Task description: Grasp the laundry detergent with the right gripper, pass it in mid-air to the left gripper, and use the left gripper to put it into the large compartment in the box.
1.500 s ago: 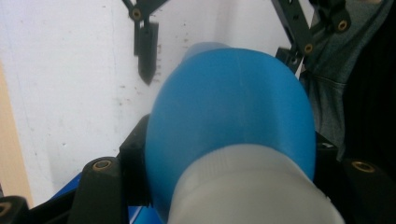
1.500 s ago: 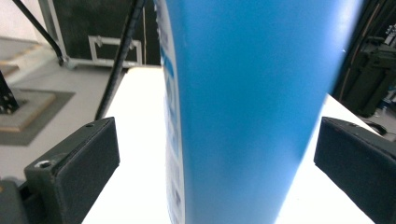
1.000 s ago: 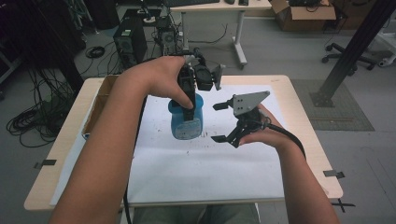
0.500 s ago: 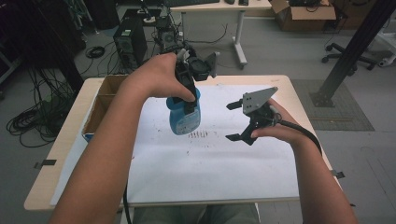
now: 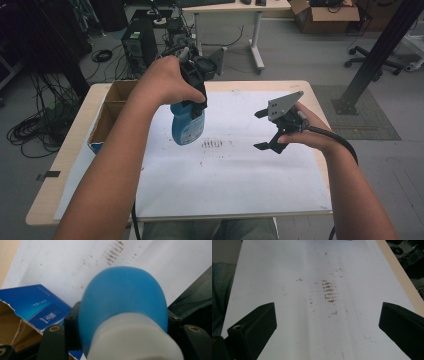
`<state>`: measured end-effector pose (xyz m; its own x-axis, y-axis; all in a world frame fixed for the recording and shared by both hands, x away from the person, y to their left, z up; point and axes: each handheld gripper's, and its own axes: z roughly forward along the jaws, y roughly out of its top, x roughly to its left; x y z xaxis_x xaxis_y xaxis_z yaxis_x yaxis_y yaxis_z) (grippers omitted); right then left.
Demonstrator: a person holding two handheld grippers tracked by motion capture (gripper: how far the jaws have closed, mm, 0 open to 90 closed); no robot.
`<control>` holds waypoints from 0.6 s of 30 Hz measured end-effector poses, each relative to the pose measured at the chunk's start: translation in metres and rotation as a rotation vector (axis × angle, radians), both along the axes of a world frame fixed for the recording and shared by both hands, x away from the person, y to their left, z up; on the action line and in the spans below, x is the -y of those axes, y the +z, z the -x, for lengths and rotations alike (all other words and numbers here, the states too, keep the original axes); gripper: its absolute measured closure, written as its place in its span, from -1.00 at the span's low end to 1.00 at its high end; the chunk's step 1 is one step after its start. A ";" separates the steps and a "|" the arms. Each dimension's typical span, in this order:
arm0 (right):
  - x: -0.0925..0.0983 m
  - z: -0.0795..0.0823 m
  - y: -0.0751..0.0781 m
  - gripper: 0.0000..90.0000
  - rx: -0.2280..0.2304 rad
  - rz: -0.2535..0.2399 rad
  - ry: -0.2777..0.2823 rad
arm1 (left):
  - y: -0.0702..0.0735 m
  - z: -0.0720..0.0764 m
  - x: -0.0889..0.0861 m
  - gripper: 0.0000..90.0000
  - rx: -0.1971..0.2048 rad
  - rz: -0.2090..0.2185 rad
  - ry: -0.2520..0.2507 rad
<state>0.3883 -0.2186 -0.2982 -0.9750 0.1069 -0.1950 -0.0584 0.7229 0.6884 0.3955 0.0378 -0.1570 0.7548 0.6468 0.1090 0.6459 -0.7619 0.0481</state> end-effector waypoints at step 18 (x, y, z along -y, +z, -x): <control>0.012 -0.007 0.007 -0.95 0.003 0.222 -0.007 | 0.035 -0.006 -0.033 -0.16 0.027 0.066 0.223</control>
<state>0.3954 -0.2304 -0.2911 -0.9738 0.0676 -0.2172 -0.0547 0.8573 0.5120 0.4015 0.0708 -0.1223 0.5898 0.8037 0.0788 0.7957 -0.5951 0.1129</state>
